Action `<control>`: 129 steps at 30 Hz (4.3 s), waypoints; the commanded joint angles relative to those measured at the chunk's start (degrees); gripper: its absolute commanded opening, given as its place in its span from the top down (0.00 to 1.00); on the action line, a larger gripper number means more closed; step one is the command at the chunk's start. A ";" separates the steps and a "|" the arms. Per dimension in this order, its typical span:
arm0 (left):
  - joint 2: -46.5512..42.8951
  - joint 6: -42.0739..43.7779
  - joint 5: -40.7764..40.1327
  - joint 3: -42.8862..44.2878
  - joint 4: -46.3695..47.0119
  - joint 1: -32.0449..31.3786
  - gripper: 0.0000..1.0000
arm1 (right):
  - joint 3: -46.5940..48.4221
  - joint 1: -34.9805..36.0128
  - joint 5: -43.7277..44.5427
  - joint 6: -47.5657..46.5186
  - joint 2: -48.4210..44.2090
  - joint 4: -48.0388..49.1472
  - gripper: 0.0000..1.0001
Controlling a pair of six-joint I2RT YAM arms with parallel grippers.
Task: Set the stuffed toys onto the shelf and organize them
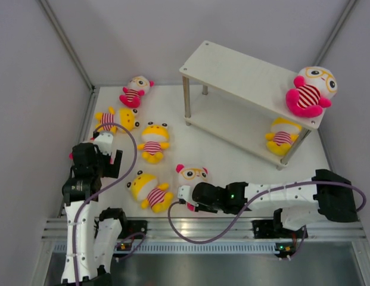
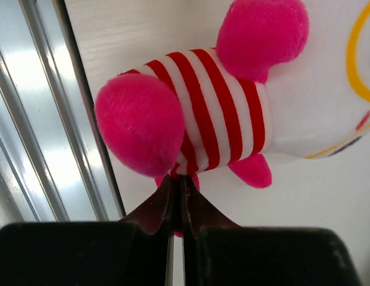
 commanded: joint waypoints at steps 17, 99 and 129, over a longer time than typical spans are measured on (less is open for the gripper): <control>0.73 -0.98 2.02 3.29 -0.51 0.73 0.01 | 74.84 -23.32 9.34 -27.01 8.44 -19.39 1.00; 65.48 3.95 19.42 22.19 10.03 26.65 0.13 | 40.61 -18.50 11.73 -34.86 -5.69 1.31 0.01; 17.87 -0.28 53.59 16.66 -0.95 20.25 0.96 | 41.57 -17.97 -38.82 -15.08 17.51 31.72 0.06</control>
